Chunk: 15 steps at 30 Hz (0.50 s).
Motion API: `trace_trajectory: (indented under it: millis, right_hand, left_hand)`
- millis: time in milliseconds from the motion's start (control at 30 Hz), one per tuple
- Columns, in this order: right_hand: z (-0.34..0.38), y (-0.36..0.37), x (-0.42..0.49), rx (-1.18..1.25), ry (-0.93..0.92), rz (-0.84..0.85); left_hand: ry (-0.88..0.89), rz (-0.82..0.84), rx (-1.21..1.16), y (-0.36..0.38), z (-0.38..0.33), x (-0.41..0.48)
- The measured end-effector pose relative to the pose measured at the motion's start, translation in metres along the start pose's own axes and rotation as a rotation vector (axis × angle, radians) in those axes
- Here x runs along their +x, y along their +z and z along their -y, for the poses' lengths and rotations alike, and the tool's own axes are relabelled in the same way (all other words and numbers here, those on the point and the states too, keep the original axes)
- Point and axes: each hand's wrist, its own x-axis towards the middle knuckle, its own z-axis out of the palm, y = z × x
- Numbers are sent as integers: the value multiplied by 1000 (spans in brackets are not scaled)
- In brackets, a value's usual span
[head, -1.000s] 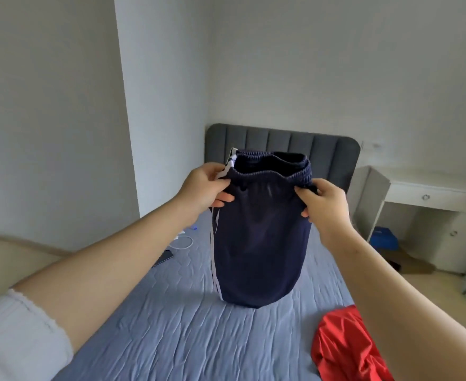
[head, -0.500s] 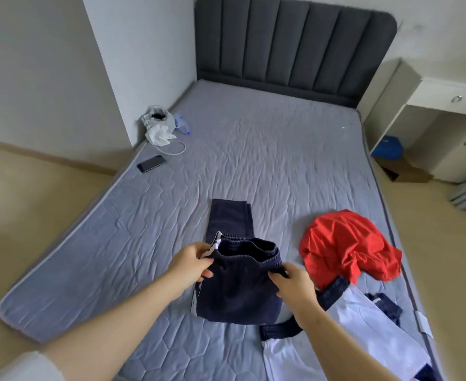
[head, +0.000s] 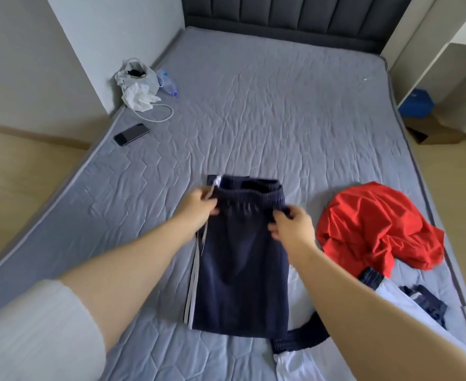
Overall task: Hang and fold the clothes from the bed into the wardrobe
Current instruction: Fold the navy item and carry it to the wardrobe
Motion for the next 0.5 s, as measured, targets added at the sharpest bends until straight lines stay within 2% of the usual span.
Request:
trace_trajectory:
  millis: [67, 200, 333, 500]
  right_hand:
    - [-2, 15, 33, 94, 39, 80]
    - [-60, 34, 50, -32, 99, 247]
    - [-144, 38, 43, -339, 125, 386]
    - [-223, 36, 33, -841, 42, 580]
  left_hand:
    - [2, 51, 18, 8, 0, 31]
    - [-40, 143, 314, 37, 71, 42]
    - [15, 361, 709, 53, 161, 25]
    - [148, 583, 1131, 66, 234, 9]
